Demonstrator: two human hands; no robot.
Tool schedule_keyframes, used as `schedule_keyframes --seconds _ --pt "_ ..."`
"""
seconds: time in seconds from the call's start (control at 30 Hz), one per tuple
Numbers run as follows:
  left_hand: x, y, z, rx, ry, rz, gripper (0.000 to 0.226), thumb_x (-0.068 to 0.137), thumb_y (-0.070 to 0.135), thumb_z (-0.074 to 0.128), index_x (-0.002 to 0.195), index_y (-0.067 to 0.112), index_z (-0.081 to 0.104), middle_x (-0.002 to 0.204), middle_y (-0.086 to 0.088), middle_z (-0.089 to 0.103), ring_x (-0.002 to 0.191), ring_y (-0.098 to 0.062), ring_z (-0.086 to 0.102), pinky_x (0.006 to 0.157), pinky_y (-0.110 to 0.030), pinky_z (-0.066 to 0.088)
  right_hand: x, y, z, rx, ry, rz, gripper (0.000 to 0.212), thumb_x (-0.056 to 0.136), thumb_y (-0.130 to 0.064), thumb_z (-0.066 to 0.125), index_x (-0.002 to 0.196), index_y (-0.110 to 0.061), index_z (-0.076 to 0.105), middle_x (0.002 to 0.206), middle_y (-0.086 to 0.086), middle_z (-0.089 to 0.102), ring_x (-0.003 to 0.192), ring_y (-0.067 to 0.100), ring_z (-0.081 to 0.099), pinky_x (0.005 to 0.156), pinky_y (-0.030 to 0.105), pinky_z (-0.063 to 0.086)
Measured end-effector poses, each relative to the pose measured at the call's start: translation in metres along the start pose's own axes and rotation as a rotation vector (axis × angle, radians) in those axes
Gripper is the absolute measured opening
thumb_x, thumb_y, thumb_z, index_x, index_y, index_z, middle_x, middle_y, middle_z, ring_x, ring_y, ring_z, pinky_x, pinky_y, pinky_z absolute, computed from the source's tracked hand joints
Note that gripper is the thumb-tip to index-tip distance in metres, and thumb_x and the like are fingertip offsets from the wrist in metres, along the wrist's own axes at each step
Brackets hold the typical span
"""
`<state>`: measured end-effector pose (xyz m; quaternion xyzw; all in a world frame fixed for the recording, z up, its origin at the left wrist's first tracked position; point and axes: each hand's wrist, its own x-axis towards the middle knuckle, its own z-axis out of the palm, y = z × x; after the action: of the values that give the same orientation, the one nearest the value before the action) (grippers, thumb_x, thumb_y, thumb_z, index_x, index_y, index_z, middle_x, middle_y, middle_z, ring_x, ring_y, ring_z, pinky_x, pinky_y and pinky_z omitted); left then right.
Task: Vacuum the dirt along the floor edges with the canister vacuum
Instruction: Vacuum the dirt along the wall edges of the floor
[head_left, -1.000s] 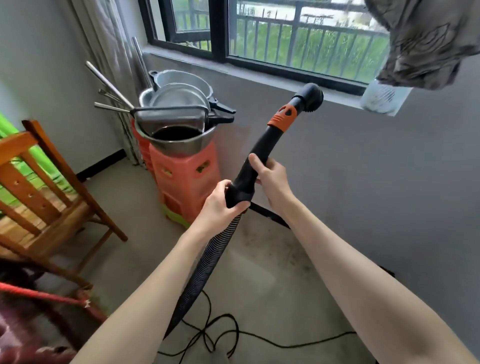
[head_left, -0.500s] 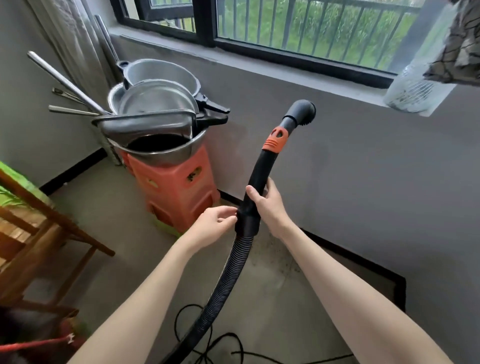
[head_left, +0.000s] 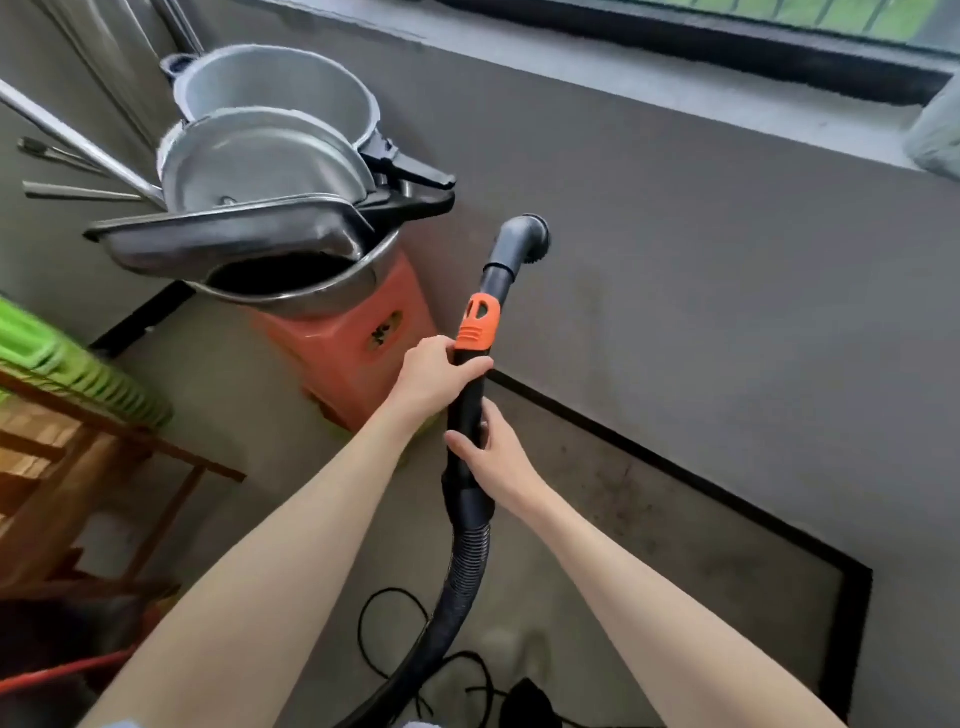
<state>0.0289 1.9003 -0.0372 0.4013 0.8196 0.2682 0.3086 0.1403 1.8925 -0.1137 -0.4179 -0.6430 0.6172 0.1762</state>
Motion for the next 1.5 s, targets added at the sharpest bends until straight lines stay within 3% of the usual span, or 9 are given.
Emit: schedule_keyframes --seconds 0.17,0.33,0.57,0.73,0.87,1.0,1.1,1.27,1.5 --pt "0.031 -0.009 0.012 0.095 -0.022 -0.073 0.026 0.084 0.034 0.062 0.073 0.012 0.056 0.074 -0.002 0.055 0.079 -0.024 0.055 0.065 -0.028 0.036 0.018 0.012 -0.001 0.091 -0.066 0.058 0.041 0.093 -0.026 0.063 0.131 -0.022 0.048 0.121 -0.004 0.063 0.108 0.011 0.061 0.095 0.028 0.050" --pt "0.051 -0.010 0.012 0.047 -0.005 -0.109 0.022 0.079 0.029 0.063 0.070 0.010 0.061 0.077 -0.007 0.062 0.080 -0.028 0.060 0.068 -0.033 0.045 0.018 0.028 0.007 0.273 -0.143 0.171 0.033 0.093 -0.023 0.064 0.124 -0.017 0.054 0.113 -0.004 0.064 0.090 -0.006 0.060 0.068 0.003 0.044" --pt "0.078 -0.040 -0.004 -0.076 -0.046 -0.114 0.019 0.084 0.022 0.062 0.078 0.003 0.064 0.074 -0.007 0.057 0.067 -0.018 0.053 0.063 -0.027 0.041 0.016 0.065 0.056 0.163 -0.209 0.251 0.040 0.086 -0.023 0.072 0.117 -0.018 0.048 0.113 -0.003 0.057 0.092 0.000 0.055 0.074 0.011 0.044" --pt "0.110 -0.103 -0.004 -0.358 -0.138 -0.246 0.021 0.088 0.016 0.064 0.098 -0.003 0.062 0.088 -0.014 0.057 0.081 -0.024 0.056 0.075 -0.035 0.045 0.024 0.095 0.074 0.252 -0.176 0.268 0.040 0.075 -0.035 0.077 0.106 -0.016 0.059 0.096 -0.001 0.065 0.082 0.007 0.060 0.080 0.023 0.049" --pt "0.124 -0.147 0.009 -0.604 -0.185 -0.373 0.028 0.090 0.006 0.061 0.115 -0.005 0.055 0.091 -0.012 0.064 0.080 -0.023 0.064 0.081 -0.037 0.052 0.032 0.125 0.081 0.374 -0.063 0.309 0.020 0.084 -0.025 0.073 0.090 -0.016 0.057 0.067 -0.004 0.062 0.058 0.009 0.055 0.061 0.023 0.046" --pt "0.134 -0.188 0.034 -0.755 -0.248 -0.470 0.014 0.092 0.005 0.058 0.103 -0.003 0.056 0.086 -0.011 0.062 0.075 -0.022 0.063 0.070 -0.035 0.055 0.048 0.151 0.084 0.411 -0.037 0.343 0.037 0.084 -0.046 0.069 0.085 -0.013 0.052 0.054 0.001 0.054 0.046 0.016 0.048 0.049 0.024 0.040" --pt "0.147 -0.218 0.062 -0.860 -0.237 -0.517 0.011 0.094 0.009 0.056 0.099 0.000 0.056 0.091 -0.012 0.061 0.081 -0.022 0.062 0.066 -0.033 0.053 0.064 0.180 0.079 0.390 -0.090 0.341 0.035 0.086 -0.044 0.064 0.086 -0.011 0.052 0.053 0.005 0.052 0.045 0.019 0.047 0.045 0.024 0.040" --pt "0.169 -0.258 0.137 -0.774 -0.202 -0.521 0.040 0.095 0.029 0.056 0.123 0.001 0.046 0.093 -0.009 0.057 0.080 -0.022 0.059 0.069 -0.033 0.051 0.088 0.245 0.079 0.325 -0.165 0.374 0.027 0.092 -0.037 0.063 0.082 -0.015 0.052 0.052 0.002 0.052 0.043 0.018 0.046 0.045 0.025 0.038" --pt "0.198 -0.370 0.269 -0.823 -0.126 -0.607 0.048 0.098 0.029 0.050 0.135 0.000 0.038 0.077 -0.002 0.048 0.064 -0.014 0.051 0.057 -0.027 0.046 0.124 0.383 0.075 0.205 -0.229 0.427 0.045 0.086 -0.045 0.066 0.099 -0.003 0.054 0.058 0.011 0.059 0.042 0.021 0.051 0.045 0.028 0.044"
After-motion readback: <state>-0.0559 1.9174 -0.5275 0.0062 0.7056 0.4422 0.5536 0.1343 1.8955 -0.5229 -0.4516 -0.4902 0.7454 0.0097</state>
